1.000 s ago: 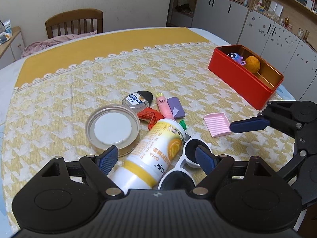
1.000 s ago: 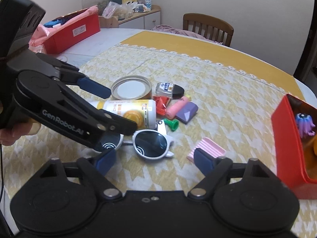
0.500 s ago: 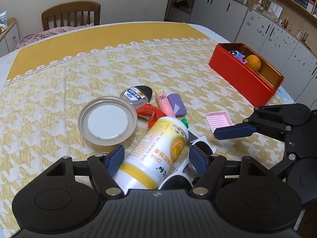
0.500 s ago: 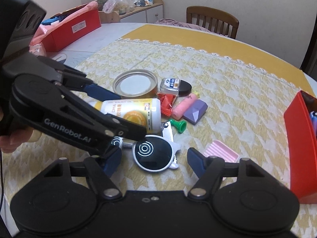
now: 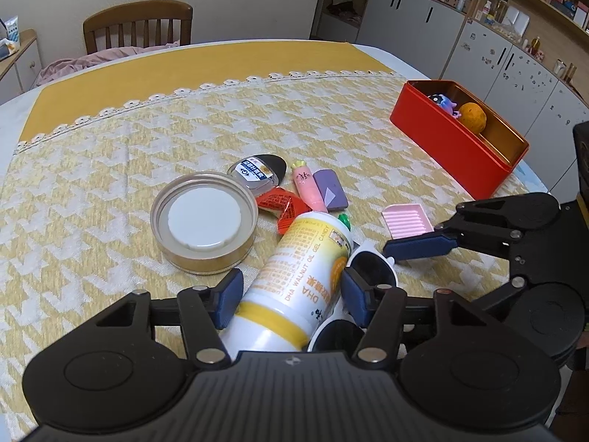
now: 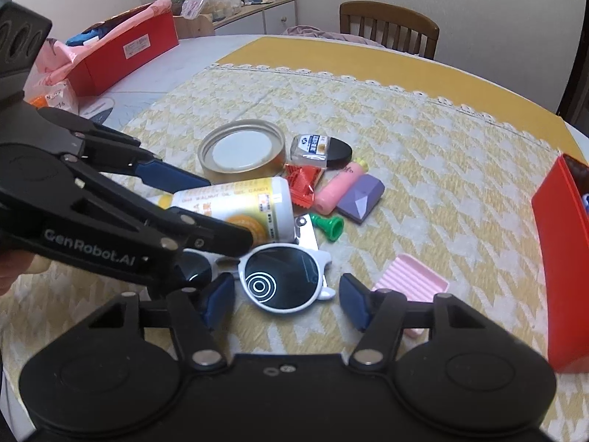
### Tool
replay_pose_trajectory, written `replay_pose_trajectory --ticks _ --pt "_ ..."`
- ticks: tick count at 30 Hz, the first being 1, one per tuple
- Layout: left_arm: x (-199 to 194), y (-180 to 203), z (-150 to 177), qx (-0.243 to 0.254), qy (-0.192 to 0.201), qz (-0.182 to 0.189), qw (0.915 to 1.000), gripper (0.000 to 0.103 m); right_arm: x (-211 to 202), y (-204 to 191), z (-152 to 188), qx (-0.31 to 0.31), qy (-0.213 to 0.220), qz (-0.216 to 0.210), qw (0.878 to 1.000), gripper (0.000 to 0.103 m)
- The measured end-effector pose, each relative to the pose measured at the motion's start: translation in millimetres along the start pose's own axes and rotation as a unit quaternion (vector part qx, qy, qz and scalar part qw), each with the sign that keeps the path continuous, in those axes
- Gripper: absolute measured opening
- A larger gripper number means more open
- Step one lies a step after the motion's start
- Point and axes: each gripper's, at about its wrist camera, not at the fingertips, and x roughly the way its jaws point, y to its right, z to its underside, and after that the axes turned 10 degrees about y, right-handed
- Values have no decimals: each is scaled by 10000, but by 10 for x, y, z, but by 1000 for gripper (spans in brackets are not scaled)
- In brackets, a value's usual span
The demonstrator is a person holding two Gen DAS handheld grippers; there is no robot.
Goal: Organize rigid objects
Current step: 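Grasp the white sunglasses with the right tool while the left tool grasps the white bottle, then carry the sunglasses into the red tin with the right tool while the left tool carries the bottle in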
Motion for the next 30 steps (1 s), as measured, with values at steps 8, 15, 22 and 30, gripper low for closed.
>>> replay_pose_trajectory --ticks 8,15,22,30 --pt "-90 27 55 -76 83 -108 9999 48 -29 18 24 -78 45 -20 10000 55" --pt "-176 -1 112 -370 89 -105 9992 45 -242 48 91 51 130 72 9999 55" --pt "-244 -46 167 -679 78 -144 9976 45 -566 132 127 311 382 78 9988 54" --pt "-319 -40 167 -816 104 -202 9964 45 -876 350 91 899 609 76 9941 54"
